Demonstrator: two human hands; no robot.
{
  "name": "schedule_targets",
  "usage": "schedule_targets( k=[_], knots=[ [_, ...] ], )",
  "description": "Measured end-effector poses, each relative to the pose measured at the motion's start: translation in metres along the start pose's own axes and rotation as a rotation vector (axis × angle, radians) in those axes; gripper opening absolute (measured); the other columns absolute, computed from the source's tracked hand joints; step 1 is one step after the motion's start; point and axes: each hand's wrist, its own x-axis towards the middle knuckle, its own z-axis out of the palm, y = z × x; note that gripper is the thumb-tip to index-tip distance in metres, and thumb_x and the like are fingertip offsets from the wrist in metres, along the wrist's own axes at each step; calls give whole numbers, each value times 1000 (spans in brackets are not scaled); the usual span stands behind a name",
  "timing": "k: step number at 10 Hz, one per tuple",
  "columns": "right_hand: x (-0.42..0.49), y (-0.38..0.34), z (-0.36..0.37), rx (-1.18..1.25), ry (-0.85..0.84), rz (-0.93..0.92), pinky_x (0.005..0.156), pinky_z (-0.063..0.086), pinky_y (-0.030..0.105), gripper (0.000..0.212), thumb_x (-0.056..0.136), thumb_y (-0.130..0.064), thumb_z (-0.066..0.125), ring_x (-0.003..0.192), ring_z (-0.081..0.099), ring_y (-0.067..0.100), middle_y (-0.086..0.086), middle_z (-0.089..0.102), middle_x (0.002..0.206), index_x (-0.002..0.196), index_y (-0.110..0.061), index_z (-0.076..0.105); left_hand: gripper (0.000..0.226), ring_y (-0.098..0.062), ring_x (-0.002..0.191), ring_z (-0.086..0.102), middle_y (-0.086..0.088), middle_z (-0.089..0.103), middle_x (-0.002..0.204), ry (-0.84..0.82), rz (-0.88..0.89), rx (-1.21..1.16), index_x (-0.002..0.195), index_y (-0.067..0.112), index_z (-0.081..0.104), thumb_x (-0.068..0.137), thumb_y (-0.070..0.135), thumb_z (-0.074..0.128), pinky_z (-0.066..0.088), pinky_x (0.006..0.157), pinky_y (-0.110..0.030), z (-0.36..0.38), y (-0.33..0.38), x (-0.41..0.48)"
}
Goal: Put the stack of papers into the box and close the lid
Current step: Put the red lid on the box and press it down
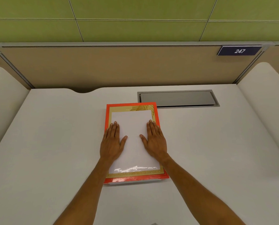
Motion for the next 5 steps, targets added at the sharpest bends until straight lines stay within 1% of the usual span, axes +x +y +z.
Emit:
schedule_targets(
  k=[1, 2, 3, 4, 5],
  knots=[
    [0, -1, -1, 0, -8, 4, 127, 4, 33, 76, 101, -56, 27, 154, -1, 18, 4, 1, 167, 157, -12, 2, 83, -21, 154, 8, -6, 10, 166, -9, -9, 7, 157, 10, 9, 93, 62, 14, 11, 126, -37, -2, 1, -1],
    [0, 0, -2, -23, -30, 7, 127, 1, 32, 77, 100, -57, 25, 154, -5, 17, 3, -4, 167, 157, -13, -2, 93, -23, 154, 10, -8, 12, 166, 21, -45, -23, 157, 10, 11, 87, 70, 1, 14, 126, -39, -4, 5, -4],
    [1, 1, -4, -16, -36, 21, 127, 1, 31, 77, 100, -57, 25, 154, -6, 17, 3, -5, 166, 157, -13, -3, 96, -24, 153, 11, -8, 13, 165, 35, -79, -51, 157, 10, 11, 85, 73, -2, 14, 126, -39, -6, 10, -3],
    [-8, 5, -13, -1, -17, -2, 127, 2, 31, 77, 100, -57, 26, 154, -3, 17, 3, -3, 167, 157, -13, -2, 94, -23, 154, 8, -8, 10, 166, 27, -81, -93, 157, 10, 9, 86, 72, 2, 12, 126, -40, -9, 21, -7],
    [-13, 14, -19, 32, 17, 9, 127, 2, 31, 77, 100, -56, 28, 154, -1, 18, 4, 1, 167, 157, -13, 1, 97, -23, 154, 7, -8, 9, 166, 47, -74, -125, 157, 11, 8, 84, 74, -3, 9, 126, -39, -8, 32, -7]
  ],
)
